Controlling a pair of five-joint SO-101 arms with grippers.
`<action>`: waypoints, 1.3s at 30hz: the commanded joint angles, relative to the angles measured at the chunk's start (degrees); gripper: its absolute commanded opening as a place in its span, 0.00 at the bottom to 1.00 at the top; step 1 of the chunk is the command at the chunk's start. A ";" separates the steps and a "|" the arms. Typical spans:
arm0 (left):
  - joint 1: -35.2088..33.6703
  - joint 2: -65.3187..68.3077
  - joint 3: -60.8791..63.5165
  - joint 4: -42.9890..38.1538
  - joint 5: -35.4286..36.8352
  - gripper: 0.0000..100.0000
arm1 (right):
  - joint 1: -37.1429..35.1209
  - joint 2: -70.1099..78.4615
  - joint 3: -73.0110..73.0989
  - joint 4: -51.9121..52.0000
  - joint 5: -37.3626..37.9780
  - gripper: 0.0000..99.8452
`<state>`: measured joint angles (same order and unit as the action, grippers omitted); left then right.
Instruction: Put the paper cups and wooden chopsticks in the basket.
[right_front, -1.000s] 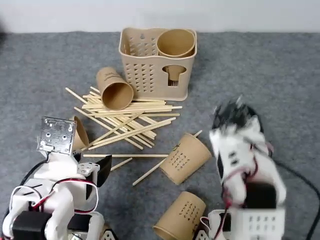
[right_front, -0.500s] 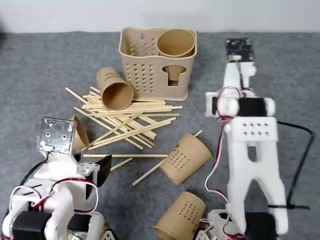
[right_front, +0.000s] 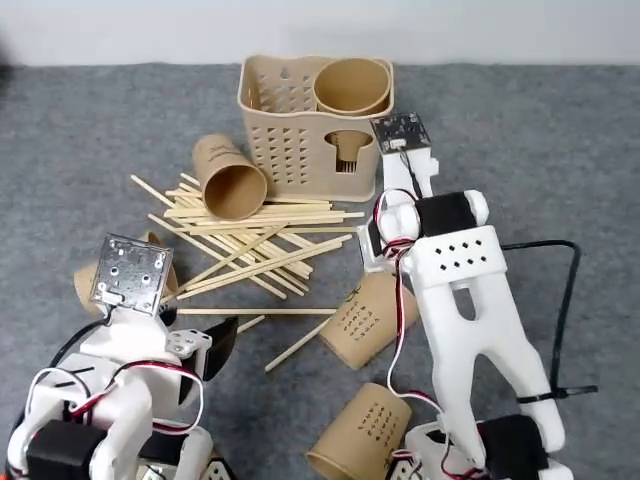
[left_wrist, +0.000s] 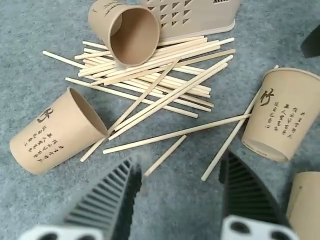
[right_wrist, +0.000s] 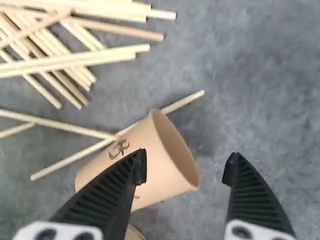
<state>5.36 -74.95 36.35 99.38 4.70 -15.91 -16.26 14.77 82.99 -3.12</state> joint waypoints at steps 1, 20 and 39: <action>0.62 -0.26 -0.31 -0.44 0.79 0.25 | -0.40 -0.13 -1.85 1.27 1.58 0.26; 0.70 -0.35 -0.31 -0.35 0.79 0.25 | -4.44 -0.13 6.95 -1.98 14.07 0.26; 0.70 -0.35 -0.31 -0.44 0.79 0.25 | 0.75 -0.13 12.57 -5.49 26.55 0.26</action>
<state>5.89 -74.95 36.35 99.38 4.70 -14.86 -16.18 27.43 79.12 23.16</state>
